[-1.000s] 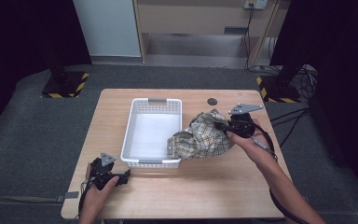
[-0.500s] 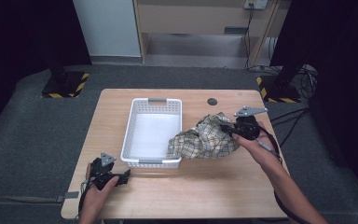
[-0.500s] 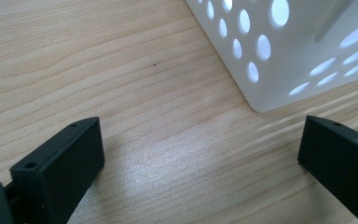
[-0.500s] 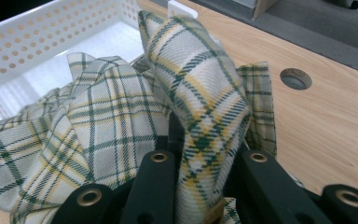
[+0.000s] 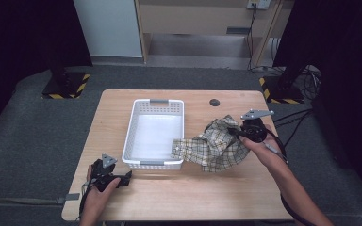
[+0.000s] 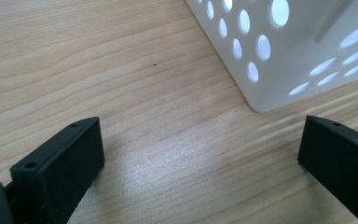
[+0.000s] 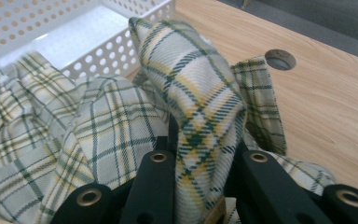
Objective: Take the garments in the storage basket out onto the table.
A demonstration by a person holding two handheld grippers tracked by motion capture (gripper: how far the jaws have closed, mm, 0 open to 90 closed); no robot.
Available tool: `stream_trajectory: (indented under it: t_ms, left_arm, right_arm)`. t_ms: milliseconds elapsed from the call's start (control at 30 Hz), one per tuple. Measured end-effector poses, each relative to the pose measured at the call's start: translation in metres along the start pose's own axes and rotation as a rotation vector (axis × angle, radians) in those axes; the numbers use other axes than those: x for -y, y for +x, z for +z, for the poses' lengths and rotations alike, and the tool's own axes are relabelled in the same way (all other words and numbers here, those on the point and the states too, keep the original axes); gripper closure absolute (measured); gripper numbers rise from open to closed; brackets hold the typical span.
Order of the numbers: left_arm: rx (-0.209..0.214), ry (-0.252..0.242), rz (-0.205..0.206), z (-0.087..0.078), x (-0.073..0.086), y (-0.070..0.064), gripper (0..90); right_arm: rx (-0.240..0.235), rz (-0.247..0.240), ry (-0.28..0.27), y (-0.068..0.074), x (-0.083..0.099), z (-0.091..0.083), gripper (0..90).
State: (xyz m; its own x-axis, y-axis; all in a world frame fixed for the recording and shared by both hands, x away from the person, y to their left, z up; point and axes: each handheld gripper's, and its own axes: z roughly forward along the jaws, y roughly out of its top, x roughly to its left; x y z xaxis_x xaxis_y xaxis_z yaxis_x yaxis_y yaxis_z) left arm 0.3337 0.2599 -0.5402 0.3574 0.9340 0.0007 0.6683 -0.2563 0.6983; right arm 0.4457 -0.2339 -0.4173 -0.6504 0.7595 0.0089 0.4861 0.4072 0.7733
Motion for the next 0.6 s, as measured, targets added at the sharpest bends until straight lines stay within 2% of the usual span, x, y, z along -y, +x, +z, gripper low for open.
stream_trajectory:
  t_ms: [167,600]
  left_arm:
    - [0.0,0.0,0.0,0.0,0.0,0.0,0.0]
    - [0.0,0.0,0.0,0.0,0.0,0.0,0.0]
  right_arm:
    - [0.012,0.017,0.004,-0.007,0.005,-0.001,80.5]
    - [0.03,0.037,0.012,-0.016,0.011,0.0,80.2]
